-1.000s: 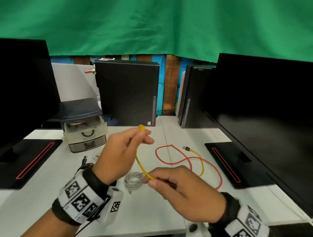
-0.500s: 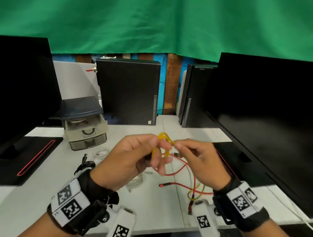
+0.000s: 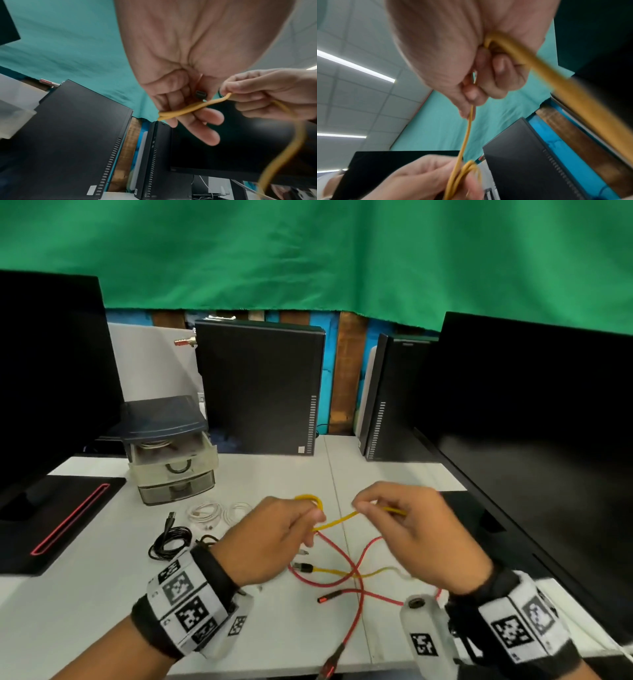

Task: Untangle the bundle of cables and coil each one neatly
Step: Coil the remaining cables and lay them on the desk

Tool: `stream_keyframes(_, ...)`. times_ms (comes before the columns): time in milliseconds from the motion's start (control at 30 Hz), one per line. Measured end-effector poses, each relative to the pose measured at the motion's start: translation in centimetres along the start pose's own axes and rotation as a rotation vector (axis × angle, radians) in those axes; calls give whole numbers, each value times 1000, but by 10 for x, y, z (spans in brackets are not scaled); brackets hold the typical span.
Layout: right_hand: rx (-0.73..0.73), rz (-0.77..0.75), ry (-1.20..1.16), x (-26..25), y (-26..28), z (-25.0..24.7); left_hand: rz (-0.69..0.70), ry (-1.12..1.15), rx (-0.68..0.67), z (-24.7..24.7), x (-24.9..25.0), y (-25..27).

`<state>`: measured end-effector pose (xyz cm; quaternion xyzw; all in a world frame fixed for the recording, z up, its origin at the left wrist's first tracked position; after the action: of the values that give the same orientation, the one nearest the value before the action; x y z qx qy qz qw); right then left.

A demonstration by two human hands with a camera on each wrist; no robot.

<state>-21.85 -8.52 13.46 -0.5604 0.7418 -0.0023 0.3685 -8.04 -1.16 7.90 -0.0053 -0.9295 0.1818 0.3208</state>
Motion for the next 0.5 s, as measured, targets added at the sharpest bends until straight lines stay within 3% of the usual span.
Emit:
stream_keyframes(133,-37,96,85,12,-31,-37,54,2,-56,6,11,0)
stream_keyframes(333,-232,252,95,46,-87,-89,-10,-26,-65,-9,-5,0)
stream_keyframes(433,-106,237,240,49,-112,-117,-38,-23,-90,-6,-7,-1)
stream_keyframes(500,-82,230,387,48,-121,-117,-106,93,-86,-4,-10,0)
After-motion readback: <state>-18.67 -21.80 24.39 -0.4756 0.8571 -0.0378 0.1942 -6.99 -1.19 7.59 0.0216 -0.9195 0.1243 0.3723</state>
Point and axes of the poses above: each hand's wrist, its own y-axis away from the middle knuckle, its own z-axis out of the palm, x = y × z, the point moved 9 cm from there along -y, towards the middle knuckle, and after that the axes turned 3 degrees about -x, right-handed, at the moved point
